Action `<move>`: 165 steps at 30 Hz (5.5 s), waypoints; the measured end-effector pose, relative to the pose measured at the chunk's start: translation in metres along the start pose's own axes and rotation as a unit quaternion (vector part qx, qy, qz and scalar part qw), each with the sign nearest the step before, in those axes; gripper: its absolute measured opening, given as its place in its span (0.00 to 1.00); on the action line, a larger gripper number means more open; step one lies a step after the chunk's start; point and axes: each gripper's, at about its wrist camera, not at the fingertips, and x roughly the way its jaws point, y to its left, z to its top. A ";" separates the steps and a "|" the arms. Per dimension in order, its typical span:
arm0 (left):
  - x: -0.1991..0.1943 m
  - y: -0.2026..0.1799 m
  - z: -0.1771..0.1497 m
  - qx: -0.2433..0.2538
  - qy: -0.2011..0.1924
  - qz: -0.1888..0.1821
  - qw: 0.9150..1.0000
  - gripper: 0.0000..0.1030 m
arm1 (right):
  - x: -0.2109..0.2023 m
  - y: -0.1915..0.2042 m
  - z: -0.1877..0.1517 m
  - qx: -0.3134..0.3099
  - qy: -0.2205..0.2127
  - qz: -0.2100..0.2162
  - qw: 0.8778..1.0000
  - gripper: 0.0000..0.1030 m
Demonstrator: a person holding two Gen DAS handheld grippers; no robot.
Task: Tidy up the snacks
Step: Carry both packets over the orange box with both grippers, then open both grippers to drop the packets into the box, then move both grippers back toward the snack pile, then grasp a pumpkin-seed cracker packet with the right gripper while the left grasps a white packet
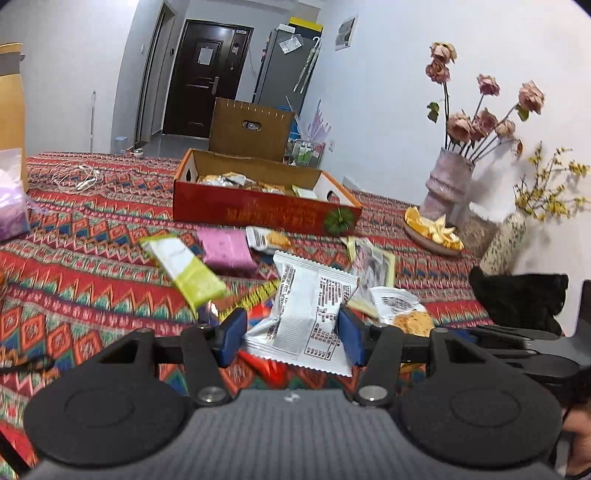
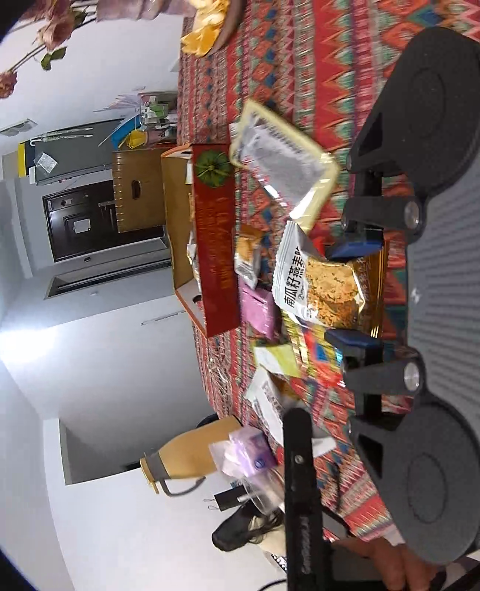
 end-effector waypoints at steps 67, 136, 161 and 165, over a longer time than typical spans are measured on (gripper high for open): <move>0.357 0.077 0.234 0.016 0.074 0.021 0.997 0.54 | 0.305 -0.106 0.221 -0.091 0.084 -0.055 0.991 0.39; 0.014 0.009 -0.021 0.021 0.014 0.068 0.997 0.95 | -0.048 -0.021 -0.042 -0.013 0.006 -0.106 0.994 0.72; 0.267 0.025 0.101 0.311 0.119 -0.127 0.934 0.83 | 0.174 -0.168 0.134 -0.010 0.094 -0.077 0.993 0.32; 0.285 0.026 0.094 0.309 0.125 -0.133 0.933 0.86 | 0.160 -0.147 0.111 -0.043 0.127 -0.038 0.990 0.32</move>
